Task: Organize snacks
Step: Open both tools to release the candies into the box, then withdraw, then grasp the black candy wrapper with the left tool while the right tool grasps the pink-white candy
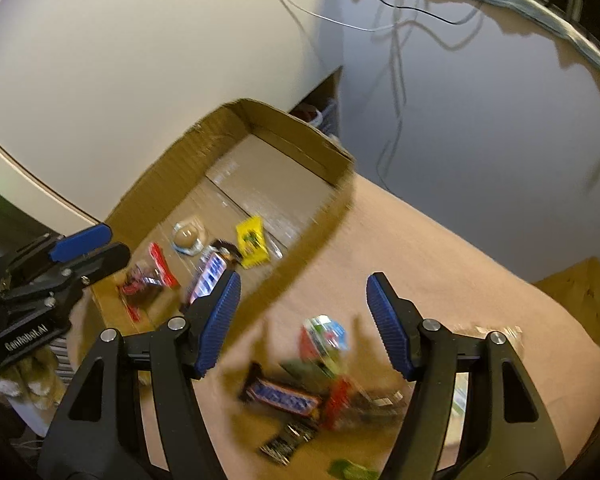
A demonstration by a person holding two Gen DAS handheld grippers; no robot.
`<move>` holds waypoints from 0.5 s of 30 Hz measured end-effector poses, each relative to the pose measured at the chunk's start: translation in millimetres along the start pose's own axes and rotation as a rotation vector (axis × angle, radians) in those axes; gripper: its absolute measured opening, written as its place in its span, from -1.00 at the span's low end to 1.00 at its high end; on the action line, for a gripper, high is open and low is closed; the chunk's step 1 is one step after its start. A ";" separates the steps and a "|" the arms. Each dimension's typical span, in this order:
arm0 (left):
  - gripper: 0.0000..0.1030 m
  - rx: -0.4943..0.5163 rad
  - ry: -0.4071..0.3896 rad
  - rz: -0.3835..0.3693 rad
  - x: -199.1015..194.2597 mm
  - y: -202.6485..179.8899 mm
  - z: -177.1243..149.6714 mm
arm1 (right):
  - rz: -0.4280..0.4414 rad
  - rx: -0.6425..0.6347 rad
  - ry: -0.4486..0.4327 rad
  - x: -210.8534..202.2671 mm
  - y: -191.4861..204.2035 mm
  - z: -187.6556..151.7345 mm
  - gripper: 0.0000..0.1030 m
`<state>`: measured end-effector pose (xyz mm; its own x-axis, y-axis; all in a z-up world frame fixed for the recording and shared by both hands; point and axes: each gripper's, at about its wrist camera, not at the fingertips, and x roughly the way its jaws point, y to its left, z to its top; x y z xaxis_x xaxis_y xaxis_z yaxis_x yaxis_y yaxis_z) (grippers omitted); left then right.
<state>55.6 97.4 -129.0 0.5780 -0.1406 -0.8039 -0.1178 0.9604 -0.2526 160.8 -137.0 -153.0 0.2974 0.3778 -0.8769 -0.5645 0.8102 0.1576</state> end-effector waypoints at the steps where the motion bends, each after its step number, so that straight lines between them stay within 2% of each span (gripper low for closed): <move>1: -0.15 0.006 0.003 -0.007 -0.8 -3.5 -1.7 | -0.006 0.008 0.001 -3.4 -4.3 -5.4 0.33; 9: -0.15 0.062 0.056 -0.073 -0.4 -36.3 -24.1 | -0.055 0.117 0.021 -32.9 -46.4 -63.9 0.33; 15: -0.15 0.141 0.105 -0.120 5.4 -66.7 -43.5 | -0.099 0.201 0.069 -44.8 -64.6 -117.3 0.33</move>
<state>31.5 22.2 -139.9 0.4925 -0.2728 -0.8265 0.0652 0.9585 -0.2775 93.6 -258.8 -177.2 0.2867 0.2660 -0.9204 -0.3680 0.9176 0.1505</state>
